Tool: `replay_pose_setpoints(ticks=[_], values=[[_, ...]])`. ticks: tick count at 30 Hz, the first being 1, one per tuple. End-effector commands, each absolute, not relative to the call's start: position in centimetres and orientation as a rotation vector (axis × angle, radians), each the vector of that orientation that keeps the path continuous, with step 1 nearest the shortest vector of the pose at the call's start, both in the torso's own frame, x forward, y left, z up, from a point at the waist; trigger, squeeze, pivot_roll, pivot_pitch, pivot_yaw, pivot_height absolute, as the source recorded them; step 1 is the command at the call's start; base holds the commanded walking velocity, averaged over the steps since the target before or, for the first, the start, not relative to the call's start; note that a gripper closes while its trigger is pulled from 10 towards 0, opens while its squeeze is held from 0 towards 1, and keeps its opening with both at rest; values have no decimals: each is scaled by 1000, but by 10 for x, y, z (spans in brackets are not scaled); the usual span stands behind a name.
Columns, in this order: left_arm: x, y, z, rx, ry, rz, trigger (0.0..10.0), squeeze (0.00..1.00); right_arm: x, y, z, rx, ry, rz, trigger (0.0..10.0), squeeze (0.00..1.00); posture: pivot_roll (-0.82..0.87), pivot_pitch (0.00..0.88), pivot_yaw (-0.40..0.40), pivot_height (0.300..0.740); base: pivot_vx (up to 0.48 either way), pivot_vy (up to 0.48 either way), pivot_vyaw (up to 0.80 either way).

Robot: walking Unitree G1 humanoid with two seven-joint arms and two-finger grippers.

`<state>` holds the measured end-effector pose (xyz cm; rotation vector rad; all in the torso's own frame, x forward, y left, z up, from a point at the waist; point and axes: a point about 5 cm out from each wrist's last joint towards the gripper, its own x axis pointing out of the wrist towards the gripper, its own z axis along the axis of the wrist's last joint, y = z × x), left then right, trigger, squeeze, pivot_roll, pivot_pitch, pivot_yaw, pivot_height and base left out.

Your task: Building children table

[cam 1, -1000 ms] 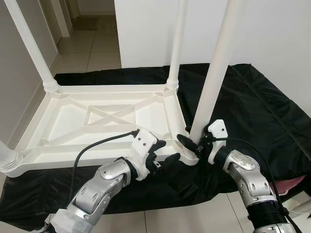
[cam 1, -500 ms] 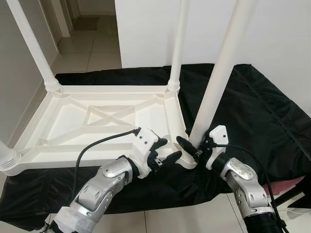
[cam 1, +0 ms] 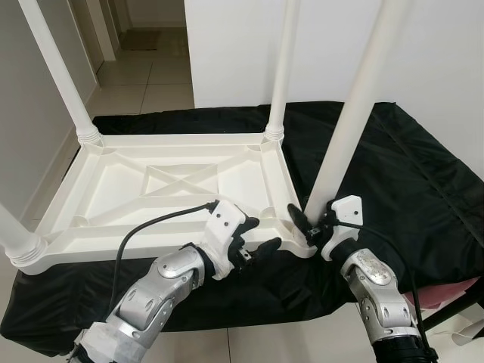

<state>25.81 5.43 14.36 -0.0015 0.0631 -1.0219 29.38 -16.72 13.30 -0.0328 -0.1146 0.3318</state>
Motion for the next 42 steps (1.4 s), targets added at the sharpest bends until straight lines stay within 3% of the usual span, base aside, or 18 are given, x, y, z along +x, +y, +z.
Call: replay_pose_setpoints(ticks=[1,13,21,31,32,35,36,37,38,42], values=[[247,50,141,2,79,-1165,10000,0,294,-177,124,-12,-80,226,10000,0,-81,16,27,740,0,0,0],[253,59,130,54,104,-1064,10000,0,303,-155,112,51,-46,-66,10000,0,-60,28,21,740,0,0,0],[268,65,131,30,92,-993,10000,0,303,-145,110,100,-34,-142,10000,0,-62,18,12,740,0,0,0],[282,70,125,121,85,-936,10000,0,307,-131,110,123,-43,-156,10000,0,-62,0,9,740,0,0,0],[284,68,126,121,74,-938,10000,0,306,-133,113,135,-70,-118,10000,1000,-62,0,0,740,0,0,0],[285,64,129,106,52,-946,10000,0,303,-137,117,141,-103,-67,10000,1000,-59,0,2,740,0,0,0],[284,61,133,74,30,-954,10000,0,302,-140,118,137,-110,-39,10000,149,-58,0,2,740,0,0,0],[284,61,133,74,30,-954,10000,0,302,-140,118,137,-110,-39,10000,149,-58,0,2,740,0,0,0],[282,57,137,34,14,-964,10000,0,301,-142,118,122,-114,-16,10000,0,-58,0,2,740,0,0,0],[270,47,142,-11,-11,-1033,10000,0,299,-155,117,77,-117,75,10000,0,-65,0,7,740,0,0,0]])
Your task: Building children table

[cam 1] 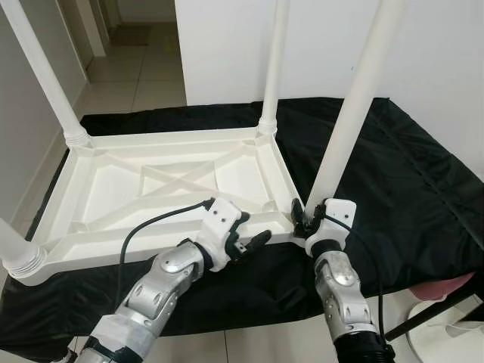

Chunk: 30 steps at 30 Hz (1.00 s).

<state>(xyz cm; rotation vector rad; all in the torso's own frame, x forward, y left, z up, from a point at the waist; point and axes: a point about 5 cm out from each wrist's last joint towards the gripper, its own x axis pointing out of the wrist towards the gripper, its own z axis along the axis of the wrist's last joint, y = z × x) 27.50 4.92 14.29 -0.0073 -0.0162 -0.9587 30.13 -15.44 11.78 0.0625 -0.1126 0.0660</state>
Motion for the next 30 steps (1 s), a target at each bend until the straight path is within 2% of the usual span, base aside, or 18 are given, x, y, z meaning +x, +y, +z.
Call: replay_pose_setpoints(ticks=[1,5,6,15,17,18,19,22,23,30], values=[[268,46,141,-6,-10,-1042,10000,0,299,-157,117,70,-117,85,10000,0,-65,0,7,740,0,0,0],[265,44,137,4,0,-1059,10000,0,300,-160,120,43,-129,193,10000,0,-72,0,16,740,0,0,0],[263,43,136,13,3,-1074,10000,0,302,-158,122,25,-133,269,10000,0,-73,0,18,740,0,0,0],[262,41,138,38,4,-1077,10000,0,310,-159,130,-40,-123,483,10000,0,-56,0,4,740,0,0,0],[262,41,138,38,4,-1077,10000,0,310,-159,130,-40,-123,483,10000,0,-56,0,4,740,0,0,0],[260,41,137,48,9,-1077,10000,0,311,-161,132,-61,-120,517,8471,0,-50,0,1,740,0,0,0],[260,40,136,53,10,-1077,10000,0,312,-163,132,-76,-119,532,1569,0,-45,0,-4,740,0,0,0],[259,40,136,57,12,-1076,10000,0,313,-166,132,-92,-118,546,1569,0,-44,0,-6,740,0,0,0],[259,40,136,49,10,-1071,10000,0,313,-167,132,-90,-116,547,0,0,-42,0,-8,740,0,0,0],[262,40,139,38,2,-1050,10000,0,316,-168,130,-25,-106,501,0,0,-39,0,-13,740,0,0,0]])
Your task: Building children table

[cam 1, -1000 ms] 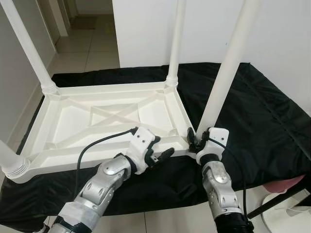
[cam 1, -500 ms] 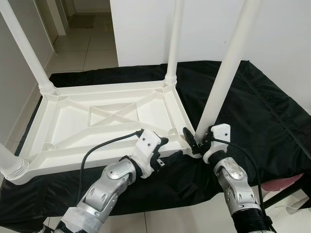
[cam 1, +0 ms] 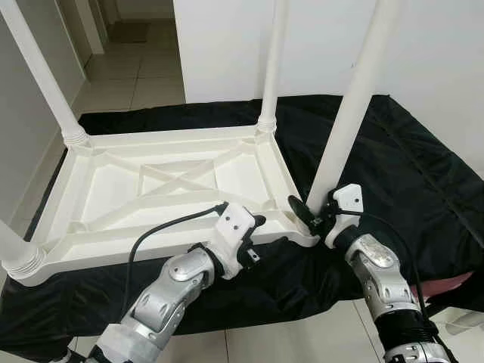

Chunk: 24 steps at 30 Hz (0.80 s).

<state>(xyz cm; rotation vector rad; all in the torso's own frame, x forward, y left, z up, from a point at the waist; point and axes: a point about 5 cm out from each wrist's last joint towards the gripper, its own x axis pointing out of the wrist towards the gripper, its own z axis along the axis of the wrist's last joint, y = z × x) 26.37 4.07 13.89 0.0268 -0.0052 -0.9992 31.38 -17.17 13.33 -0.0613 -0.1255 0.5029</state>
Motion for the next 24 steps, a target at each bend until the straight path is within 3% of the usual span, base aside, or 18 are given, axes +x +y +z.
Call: replay_pose_setpoints(ticks=[1,4,5,14,24], values=[[262,40,139,39,2,-1050,10000,0,316,-167,130,-16,-106,495,0,0,-39,0,-13,740,0,0,0],[262,40,140,41,3,-1049,10000,0,317,-166,128,16,-98,474,0,0,-39,0,-13,740,0,0,0],[262,41,139,45,5,-1049,10000,0,317,-164,127,3,-96,434,10000,0,-40,0,-13,740,0,0,0],[263,44,138,54,10,-1050,10000,0,318,-158,130,14,-114,277,10000,0,-50,0,-5,740,0,0,0],[264,40,143,33,0,-1064,10000,0,316,-131,127,115,-99,0,10000,0,-58,4,-1,740,0,0,0]])
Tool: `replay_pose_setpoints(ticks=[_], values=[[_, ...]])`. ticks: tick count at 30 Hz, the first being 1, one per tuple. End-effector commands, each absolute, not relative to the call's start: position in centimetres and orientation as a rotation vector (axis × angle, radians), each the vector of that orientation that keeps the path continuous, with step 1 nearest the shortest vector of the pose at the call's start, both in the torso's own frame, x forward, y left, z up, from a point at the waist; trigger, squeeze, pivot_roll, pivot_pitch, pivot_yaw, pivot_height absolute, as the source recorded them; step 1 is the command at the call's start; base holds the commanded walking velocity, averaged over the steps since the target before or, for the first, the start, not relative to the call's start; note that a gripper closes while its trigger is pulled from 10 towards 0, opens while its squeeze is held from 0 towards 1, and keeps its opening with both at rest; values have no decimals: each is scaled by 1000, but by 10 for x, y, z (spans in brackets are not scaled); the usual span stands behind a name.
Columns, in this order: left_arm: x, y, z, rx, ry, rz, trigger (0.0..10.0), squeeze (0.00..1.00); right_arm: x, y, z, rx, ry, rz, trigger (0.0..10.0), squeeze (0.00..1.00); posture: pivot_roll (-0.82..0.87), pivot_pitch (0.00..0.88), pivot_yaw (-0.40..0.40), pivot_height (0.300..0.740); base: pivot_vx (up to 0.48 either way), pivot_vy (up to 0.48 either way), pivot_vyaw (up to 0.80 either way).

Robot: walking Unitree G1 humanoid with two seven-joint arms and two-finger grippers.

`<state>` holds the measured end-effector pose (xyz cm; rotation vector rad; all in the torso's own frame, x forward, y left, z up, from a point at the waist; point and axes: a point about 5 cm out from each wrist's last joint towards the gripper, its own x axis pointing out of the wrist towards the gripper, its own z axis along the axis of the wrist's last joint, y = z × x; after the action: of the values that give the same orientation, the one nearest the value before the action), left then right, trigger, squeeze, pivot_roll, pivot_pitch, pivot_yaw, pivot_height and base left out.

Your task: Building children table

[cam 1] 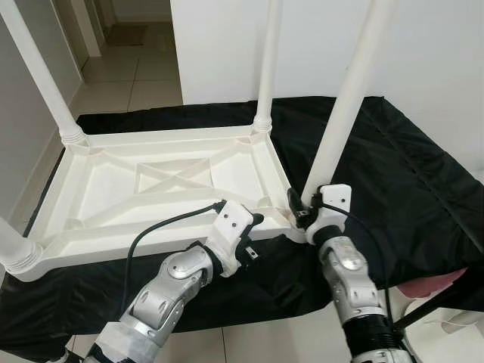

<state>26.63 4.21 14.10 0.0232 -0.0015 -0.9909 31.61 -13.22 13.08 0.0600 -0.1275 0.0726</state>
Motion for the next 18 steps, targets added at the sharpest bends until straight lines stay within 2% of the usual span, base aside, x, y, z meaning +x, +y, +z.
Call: replay_pose_setpoints(ticks=[1,5,10,18], values=[[264,40,142,34,1,-1064,10000,0,316,-129,126,122,-90,-24,10000,0,-58,4,-1,740,0,0,0],[265,40,142,31,4,-1054,10000,0,321,-114,126,154,-54,-144,10000,0,-56,4,-1,740,0,0,0],[265,40,143,29,2,-1048,10000,0,323,-103,131,167,-65,-118,10000,0,-56,4,-1,740,0,0,0],[265,41,143,31,3,-1043,10000,0,321,-111,128,147,-62,-139,10000,0,-48,6,-6,740,0,0,0]])
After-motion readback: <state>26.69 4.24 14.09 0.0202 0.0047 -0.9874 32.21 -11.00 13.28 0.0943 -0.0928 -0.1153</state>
